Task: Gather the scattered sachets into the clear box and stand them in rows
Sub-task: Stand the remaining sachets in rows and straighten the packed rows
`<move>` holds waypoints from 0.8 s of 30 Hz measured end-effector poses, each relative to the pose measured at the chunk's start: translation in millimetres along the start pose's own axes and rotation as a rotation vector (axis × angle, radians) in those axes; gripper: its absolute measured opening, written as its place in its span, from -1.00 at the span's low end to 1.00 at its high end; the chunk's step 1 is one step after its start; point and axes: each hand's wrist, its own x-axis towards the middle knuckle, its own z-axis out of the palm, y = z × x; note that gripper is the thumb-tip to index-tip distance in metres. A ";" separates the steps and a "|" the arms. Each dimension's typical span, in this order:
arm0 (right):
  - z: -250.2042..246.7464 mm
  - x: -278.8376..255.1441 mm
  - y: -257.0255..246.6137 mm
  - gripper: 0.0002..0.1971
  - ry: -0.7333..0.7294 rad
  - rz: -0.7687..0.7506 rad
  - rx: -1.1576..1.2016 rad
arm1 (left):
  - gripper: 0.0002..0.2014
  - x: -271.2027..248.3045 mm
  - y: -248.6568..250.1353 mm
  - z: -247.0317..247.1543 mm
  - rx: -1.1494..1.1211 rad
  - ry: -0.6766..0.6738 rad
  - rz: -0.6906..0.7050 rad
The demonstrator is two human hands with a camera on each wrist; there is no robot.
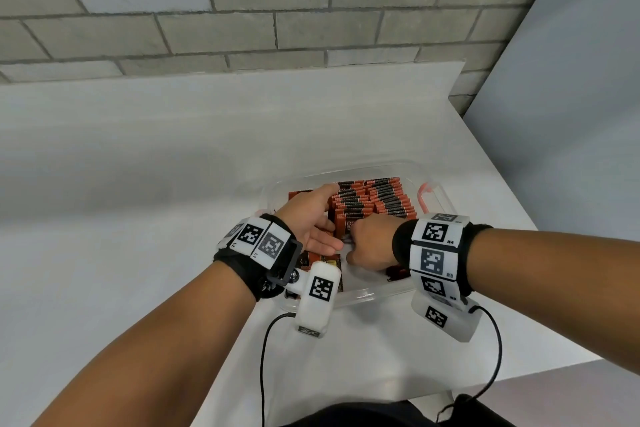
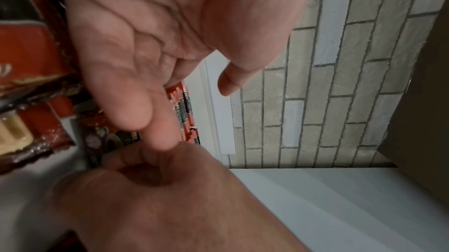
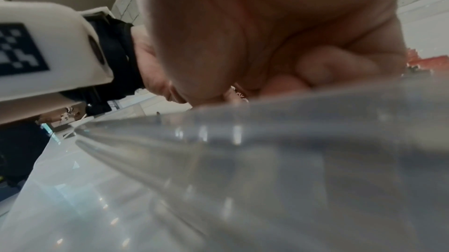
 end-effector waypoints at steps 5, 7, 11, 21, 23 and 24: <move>2.8 4.6 6.1 -0.68 0.061 0.002 0.017 | -0.58 -4.0 1.2 -3.8 -0.010 0.021 0.023; 3.6 6.2 7.6 -0.71 0.076 -0.004 0.029 | -0.49 -4.5 1.0 -6.1 -0.016 0.045 0.045; 4.5 6.8 10.4 -0.80 0.088 -0.012 0.047 | -0.45 -9.6 1.4 -12.2 -0.025 0.068 0.092; 3.9 2.5 10.4 -0.69 0.043 -0.035 0.035 | -0.69 -30.6 -3.1 -44.6 -0.135 0.158 0.279; -4.3 -2.7 9.5 -0.70 0.081 -0.067 0.098 | -0.73 -32.3 -3.9 -58.3 -0.144 0.211 0.314; -10.6 -5.7 8.5 -0.71 0.117 -0.092 0.135 | -0.75 -32.1 -4.4 -66.9 -0.151 0.246 0.328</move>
